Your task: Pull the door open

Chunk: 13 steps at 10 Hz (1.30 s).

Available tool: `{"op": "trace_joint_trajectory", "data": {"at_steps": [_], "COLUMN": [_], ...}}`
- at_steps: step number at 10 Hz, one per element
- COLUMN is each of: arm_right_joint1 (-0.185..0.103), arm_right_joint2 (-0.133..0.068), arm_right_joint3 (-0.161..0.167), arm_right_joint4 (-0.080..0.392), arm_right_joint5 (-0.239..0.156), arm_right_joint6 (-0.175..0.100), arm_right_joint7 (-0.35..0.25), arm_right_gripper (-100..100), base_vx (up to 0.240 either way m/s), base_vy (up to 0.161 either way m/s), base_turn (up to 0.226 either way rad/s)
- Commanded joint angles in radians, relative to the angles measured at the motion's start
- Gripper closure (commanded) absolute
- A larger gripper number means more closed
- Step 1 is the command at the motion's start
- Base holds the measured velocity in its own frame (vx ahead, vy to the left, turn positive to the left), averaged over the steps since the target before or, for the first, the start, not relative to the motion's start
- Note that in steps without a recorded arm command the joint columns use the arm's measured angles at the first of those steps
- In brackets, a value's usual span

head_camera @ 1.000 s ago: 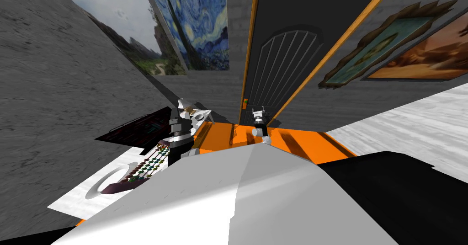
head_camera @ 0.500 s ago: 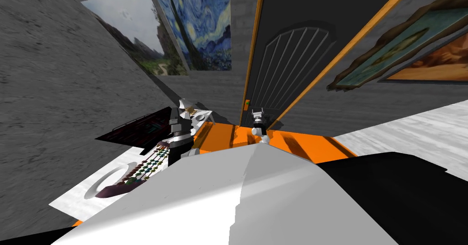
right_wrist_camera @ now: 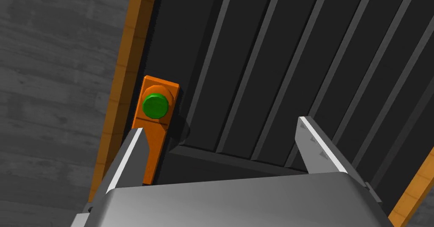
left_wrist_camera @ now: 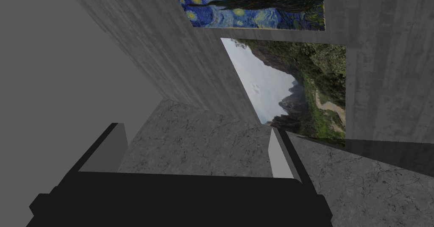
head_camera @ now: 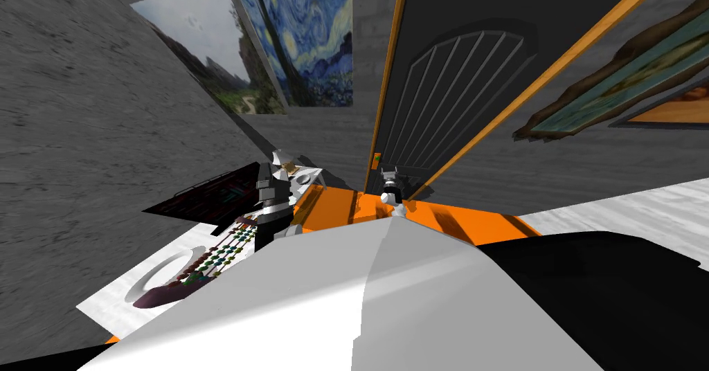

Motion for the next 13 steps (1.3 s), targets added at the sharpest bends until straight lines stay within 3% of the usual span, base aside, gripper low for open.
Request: {"op": "trace_joint_trajectory", "data": {"at_steps": [1, 13], "arm_right_joint1": [-0.011, -0.119], "arm_right_joint2": [0.005, 0.043], "arm_right_joint3": [-0.009, -0.068], "arm_right_joint4": [0.028, 0.26], "arm_right_joint5": [-0.016, -0.127], "arm_right_joint6": [0.008, 0.049], "arm_right_joint7": [-0.027, -0.199], "arm_right_gripper": [-100, -100], "base_vx": [0.091, 0.089], "base_vy": [-0.031, -0.04], "base_turn": [0.069, 0.057]}}
